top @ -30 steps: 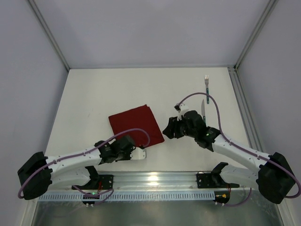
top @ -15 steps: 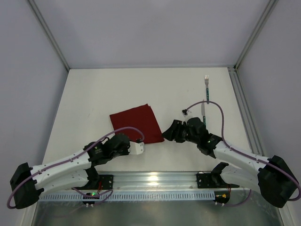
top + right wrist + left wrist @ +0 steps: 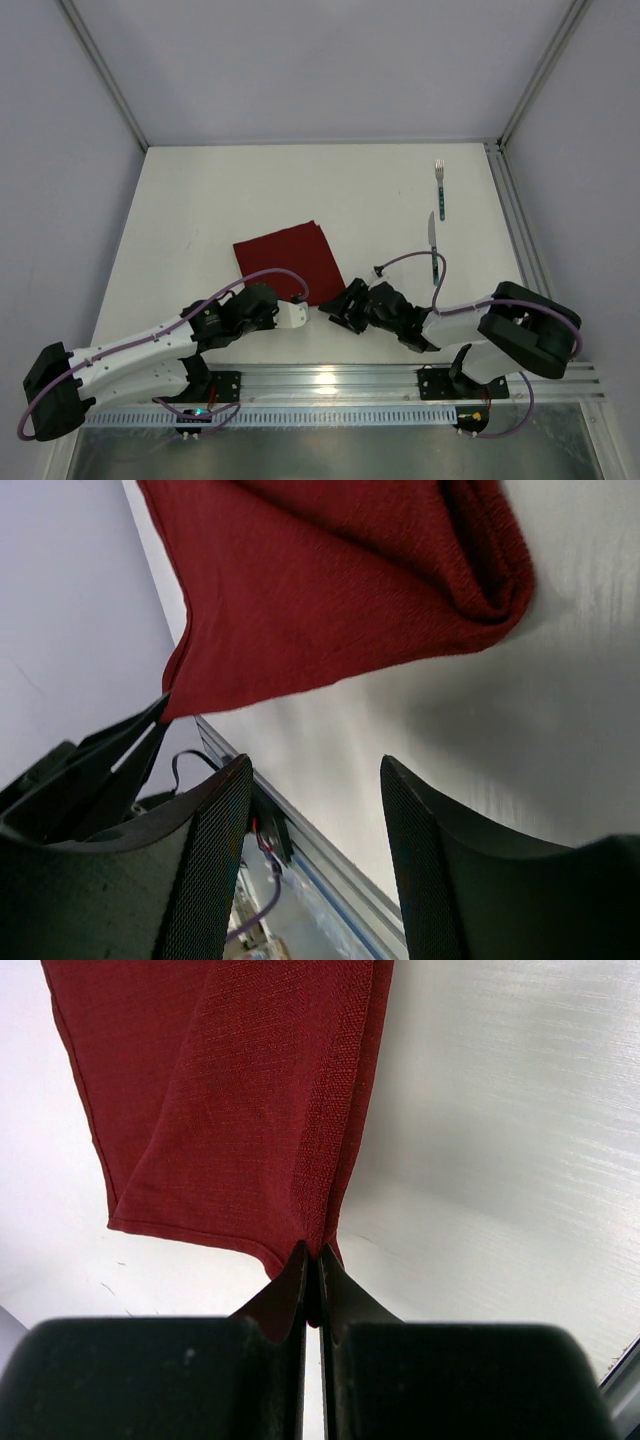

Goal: Fold the napkin into a case and place the utensils inside
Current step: Turn over the square folded napkin at the center of the board.

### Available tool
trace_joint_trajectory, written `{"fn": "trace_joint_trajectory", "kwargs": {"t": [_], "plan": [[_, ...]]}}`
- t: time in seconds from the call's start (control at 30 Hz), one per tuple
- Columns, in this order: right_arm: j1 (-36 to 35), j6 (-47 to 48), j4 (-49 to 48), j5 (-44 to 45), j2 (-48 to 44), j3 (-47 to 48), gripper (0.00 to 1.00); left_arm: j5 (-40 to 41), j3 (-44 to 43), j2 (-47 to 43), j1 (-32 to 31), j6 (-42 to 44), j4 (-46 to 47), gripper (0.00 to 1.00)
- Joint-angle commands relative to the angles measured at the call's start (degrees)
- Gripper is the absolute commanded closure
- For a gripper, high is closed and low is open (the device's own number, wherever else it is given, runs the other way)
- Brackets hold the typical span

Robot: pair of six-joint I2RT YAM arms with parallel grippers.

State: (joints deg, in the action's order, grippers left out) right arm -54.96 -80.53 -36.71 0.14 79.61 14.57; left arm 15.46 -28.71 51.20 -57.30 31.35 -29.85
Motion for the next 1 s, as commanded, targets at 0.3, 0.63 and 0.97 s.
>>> {"fn": "trace_joint_trajectory", "kwargs": {"t": [0.3, 0.63, 0.97], "plan": [[-1.9, -16.2, -12.4, 8.4, 17.4, 3.8, 0.39, 0.0, -2.6, -3.6, -0.2, -1.5, -0.9, 1.00], [-2.0, -17.6, -3.5, 18.0, 14.1, 1.8, 0.39, -1.6, -2.6, -6.5, -0.2, -2.3, -3.1, 1.00], [-1.9, -15.0, -4.6, 23.4, 17.2, 2.0, 0.57, -3.8, -1.0, -7.6, -0.2, -3.3, -4.3, 1.00]]}}
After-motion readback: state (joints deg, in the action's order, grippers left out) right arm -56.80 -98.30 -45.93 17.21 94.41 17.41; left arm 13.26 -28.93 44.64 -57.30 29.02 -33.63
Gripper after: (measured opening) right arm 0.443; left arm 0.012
